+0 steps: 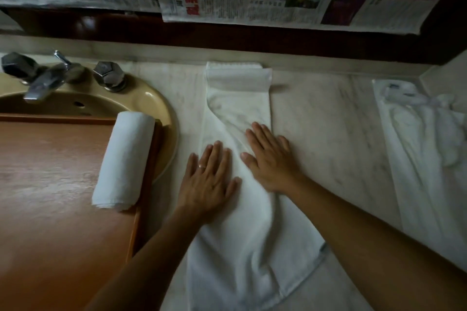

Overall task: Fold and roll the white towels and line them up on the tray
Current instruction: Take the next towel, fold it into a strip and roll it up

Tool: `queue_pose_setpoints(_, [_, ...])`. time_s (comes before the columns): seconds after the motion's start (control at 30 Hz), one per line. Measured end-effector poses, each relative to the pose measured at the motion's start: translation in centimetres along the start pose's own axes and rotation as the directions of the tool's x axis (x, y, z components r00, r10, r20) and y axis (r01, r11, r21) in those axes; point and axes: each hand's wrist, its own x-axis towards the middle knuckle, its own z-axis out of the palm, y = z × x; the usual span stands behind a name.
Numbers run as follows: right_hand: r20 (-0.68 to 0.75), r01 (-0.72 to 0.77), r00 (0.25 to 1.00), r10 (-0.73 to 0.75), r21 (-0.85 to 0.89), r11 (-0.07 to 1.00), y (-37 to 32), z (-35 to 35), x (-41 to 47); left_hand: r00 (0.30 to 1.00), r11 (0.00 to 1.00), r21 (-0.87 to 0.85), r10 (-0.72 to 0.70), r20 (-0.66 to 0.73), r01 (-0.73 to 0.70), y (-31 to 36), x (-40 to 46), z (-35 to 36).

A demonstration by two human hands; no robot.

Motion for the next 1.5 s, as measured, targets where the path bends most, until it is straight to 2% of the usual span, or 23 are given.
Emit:
queue_pose_setpoints(0.1, [0.078, -0.009, 0.997, 0.006, 0.03, 1.0, -0.6, -2.0, 1.4, 0.999, 1.0, 0.016, 0.013, 0.039, -0.013, -0.1, 0.6, -1.3])
queue_pose_setpoints(0.17, [0.166, -0.005, 0.986, -0.007, 0.071, 0.997, -0.5, -3.8, 1.7, 0.999, 0.999, -0.037, -0.029, 0.025, 0.03, 0.6, -0.6, -1.9])
queue_pose_setpoints(0.2, [0.198, -0.004, 0.98, -0.016, 0.098, 0.995, -0.3, -4.4, 1.9, 0.998, 0.993, -0.097, -0.065, -0.022, 0.062, 1.2, -1.7, -2.0])
queue_pose_setpoints(0.27, [0.165, 0.001, 0.986, -0.028, 0.162, 0.987, 0.1, -5.0, 1.9, 0.978, 0.977, -0.201, -0.111, -0.179, 0.074, 3.7, -4.5, -1.8])
queue_pose_setpoints(0.33, [0.071, 0.02, 0.997, -0.035, 0.201, 0.979, 0.2, -5.5, 1.5, 0.925, 0.976, -0.218, -0.102, -0.367, 0.021, 7.2, -6.9, -0.9])
queue_pose_setpoints(0.4, [0.036, 0.047, 0.998, -0.056, 0.228, 0.973, 0.2, -5.8, 0.7, 0.893, 0.971, -0.233, -0.058, -0.446, -0.053, 11.2, -8.6, -0.3])
queue_pose_setpoints(0.5, [0.12, 0.082, 0.988, -0.102, 0.162, 0.983, 0.1, -6.0, -0.5, 0.907, 0.968, -0.212, 0.035, -0.42, -0.135, 16.7, -9.6, 0.4])
queue_pose_setpoints(0.6, [0.184, 0.077, 0.979, -0.091, 0.083, 0.994, 0.0, -5.8, -1.2, 0.945, 0.985, -0.126, 0.072, -0.32, -0.117, 20.6, -9.5, 1.7])
queue_pose_setpoints(0.77, [0.187, 0.061, 0.979, -0.077, 0.091, 0.994, 0.0, -5.8, -2.0, 0.984, 0.999, -0.051, -0.019, -0.178, 0.01, 23.1, -8.6, 3.0])
queue_pose_setpoints(0.93, [0.198, 0.009, 0.98, -0.033, 0.121, 0.993, 0.5, -6.2, -2.4, 0.976, 0.996, -0.028, -0.084, -0.202, 0.079, 23.5, -8.0, 3.2])
queue_pose_setpoints(1.0, [0.205, -0.003, 0.978, -0.024, 0.13, 0.992, 0.5, -6.2, -2.5, 0.975, 0.996, -0.059, -0.079, -0.205, 0.069, 23.3, -7.9, 2.8])
queue_pose_setpoints(1.07, [0.211, -0.013, 0.977, -0.018, 0.148, 0.989, 0.5, -6.3, -2.5, 0.957, 0.966, -0.24, -0.151, -0.246, 0.091, 22.6, -8.2, 2.3])
queue_pose_setpoints(1.13, [0.201, -0.06, 0.979, 0.011, 0.238, 0.969, 0.1, -6.7, -2.3, 0.923, 0.847, -0.511, -0.304, -0.235, 0.148, 21.8, -8.9, 1.7])
queue_pose_setpoints(1.2, [0.199, -0.129, 0.979, 0.055, 0.38, 0.916, -0.9, -7.7, -2.0, 0.861, 0.608, -0.784, -0.458, -0.22, 0.124, 20.6, -10.5, 0.6])
queue_pose_setpoints(1.27, [0.215, -0.175, 0.974, 0.07, 0.515, 0.839, -2.4, -8.7, -1.9, 0.783, 0.344, -0.938, -0.593, -0.187, 0.036, 19.0, -12.7, -0.5])
queue_pose_setpoints(1.4, [0.303, -0.196, 0.953, -0.021, 0.666, 0.72, -6.5, -9.1, -2.2, 0.669, -0.123, -0.987, -0.743, 0.024, -0.101, 15.4, -17.3, -0.5])
queue_pose_setpoints(1.47, [0.329, -0.14, 0.936, -0.122, 0.668, 0.731, -8.6, -8.1, -2.3, 0.609, -0.268, -0.958, -0.779, 0.151, -0.106, 13.9, -19.5, 0.3])
queue_pose_setpoints(1.5, [0.331, -0.078, 0.926, -0.182, 0.639, 0.765, -9.4, -7.4, -2.3, 0.572, -0.289, -0.956, -0.793, 0.211, -0.048, 13.2, -20.5, 1.0])
